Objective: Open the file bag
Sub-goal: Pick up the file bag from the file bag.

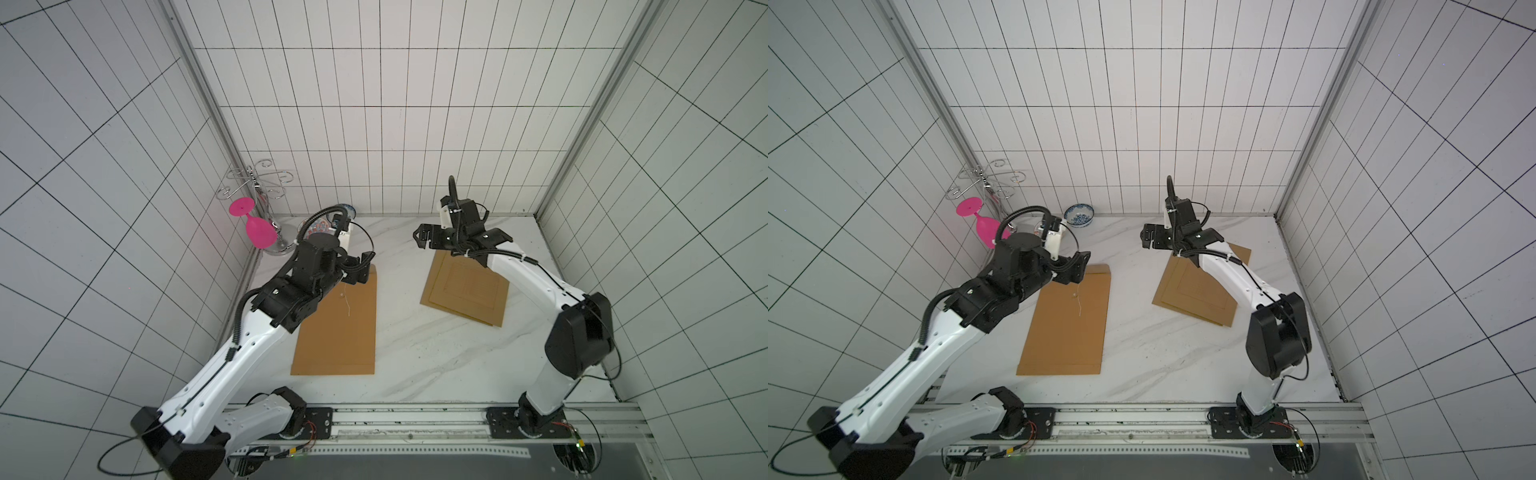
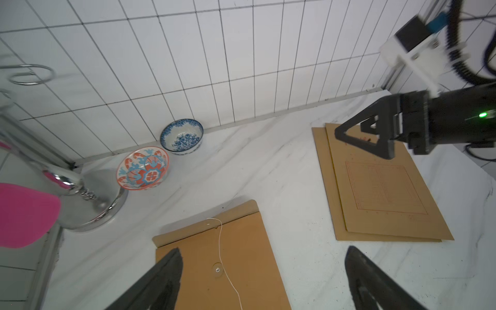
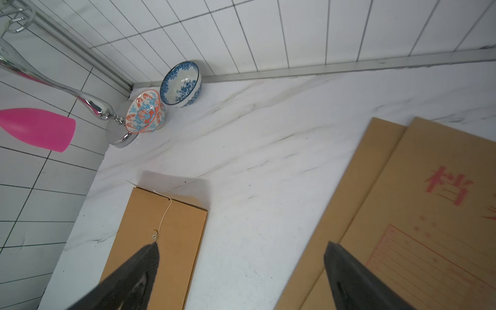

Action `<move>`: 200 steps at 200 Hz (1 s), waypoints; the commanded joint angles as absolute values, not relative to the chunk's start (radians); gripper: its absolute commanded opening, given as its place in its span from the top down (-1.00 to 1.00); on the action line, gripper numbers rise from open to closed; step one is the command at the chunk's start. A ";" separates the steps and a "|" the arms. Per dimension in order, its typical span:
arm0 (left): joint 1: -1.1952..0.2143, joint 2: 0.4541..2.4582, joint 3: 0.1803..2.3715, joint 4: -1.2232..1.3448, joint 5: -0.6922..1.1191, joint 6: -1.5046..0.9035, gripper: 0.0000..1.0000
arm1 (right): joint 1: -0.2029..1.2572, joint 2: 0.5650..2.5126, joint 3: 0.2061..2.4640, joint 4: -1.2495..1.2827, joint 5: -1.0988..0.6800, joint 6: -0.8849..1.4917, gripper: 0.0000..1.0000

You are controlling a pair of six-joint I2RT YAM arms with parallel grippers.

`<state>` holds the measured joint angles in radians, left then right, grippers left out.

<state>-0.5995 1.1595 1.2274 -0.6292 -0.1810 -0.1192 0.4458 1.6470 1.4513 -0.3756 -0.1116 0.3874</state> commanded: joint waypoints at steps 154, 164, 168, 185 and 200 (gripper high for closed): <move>-0.760 2.176 1.661 -0.321 0.268 -0.372 -0.16 | -0.383 1.290 0.674 -0.318 -0.550 0.693 -0.42; -0.760 2.198 1.679 -0.336 0.244 -0.362 -0.16 | -0.388 1.300 0.672 -0.318 -0.544 0.684 -0.42; -0.760 2.207 1.686 -0.343 0.233 -0.357 -0.16 | -0.391 1.302 0.672 -0.320 -0.542 0.681 -0.42; -0.759 2.243 1.715 -0.372 0.198 -0.340 -0.18 | -0.399 1.327 0.666 -0.319 -0.540 0.663 -0.40; -0.759 2.270 1.729 -0.383 0.192 -0.330 -0.18 | -0.406 1.354 0.670 -0.321 -0.555 0.644 -0.40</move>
<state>-0.7567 2.2322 1.6833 -0.3592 0.2260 -0.3477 -0.3859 1.3144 0.6952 -0.3256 -0.5285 0.6685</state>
